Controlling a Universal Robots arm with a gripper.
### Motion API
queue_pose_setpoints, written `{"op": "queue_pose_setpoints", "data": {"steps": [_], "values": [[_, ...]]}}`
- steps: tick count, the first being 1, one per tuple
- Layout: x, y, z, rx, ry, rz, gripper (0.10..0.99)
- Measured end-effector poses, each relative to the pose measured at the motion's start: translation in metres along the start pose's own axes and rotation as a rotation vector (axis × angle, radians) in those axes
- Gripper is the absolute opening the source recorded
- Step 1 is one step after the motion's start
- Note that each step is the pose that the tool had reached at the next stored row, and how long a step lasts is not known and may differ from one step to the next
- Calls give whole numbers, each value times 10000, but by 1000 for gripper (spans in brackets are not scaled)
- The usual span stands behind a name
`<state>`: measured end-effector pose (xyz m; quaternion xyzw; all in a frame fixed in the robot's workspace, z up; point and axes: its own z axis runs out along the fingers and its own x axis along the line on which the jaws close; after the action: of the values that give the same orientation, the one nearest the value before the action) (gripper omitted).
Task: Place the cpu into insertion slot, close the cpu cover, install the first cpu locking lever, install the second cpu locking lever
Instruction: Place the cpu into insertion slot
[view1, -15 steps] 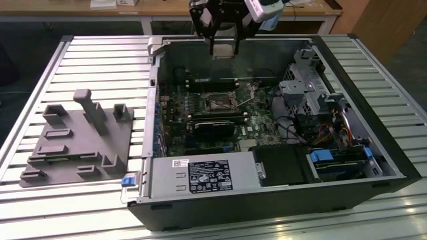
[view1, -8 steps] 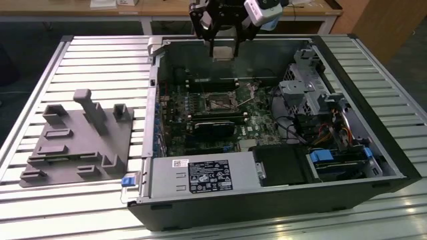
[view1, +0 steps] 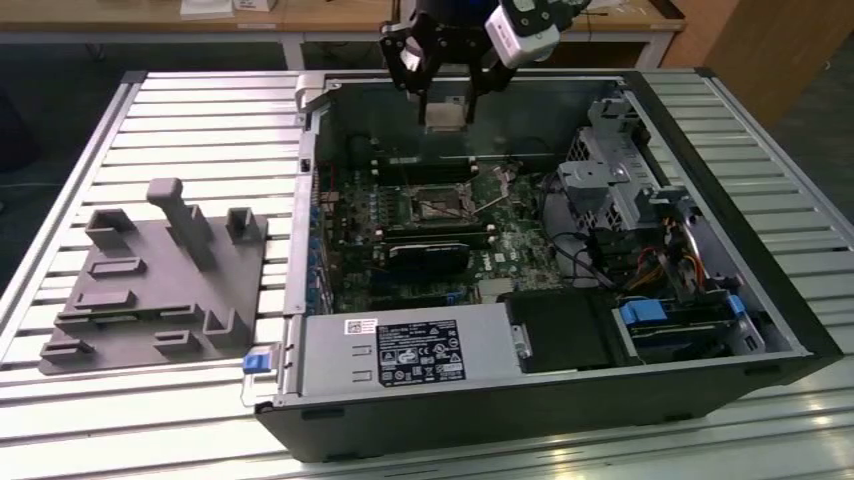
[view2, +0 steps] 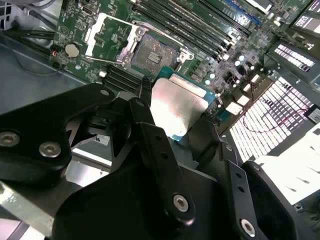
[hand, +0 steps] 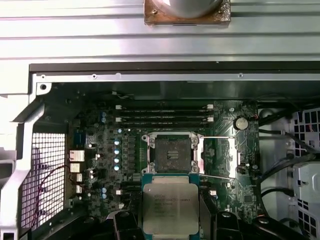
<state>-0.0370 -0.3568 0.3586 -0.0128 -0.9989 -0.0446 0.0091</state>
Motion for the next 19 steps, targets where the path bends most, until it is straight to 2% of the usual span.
{"op": "queue_pose_setpoints", "data": {"steps": [10, 19], "values": [[-2, 14, 127, 30, -6, 57, 537], [-28, 67, 257, 47, -9, 96, 537]]}}
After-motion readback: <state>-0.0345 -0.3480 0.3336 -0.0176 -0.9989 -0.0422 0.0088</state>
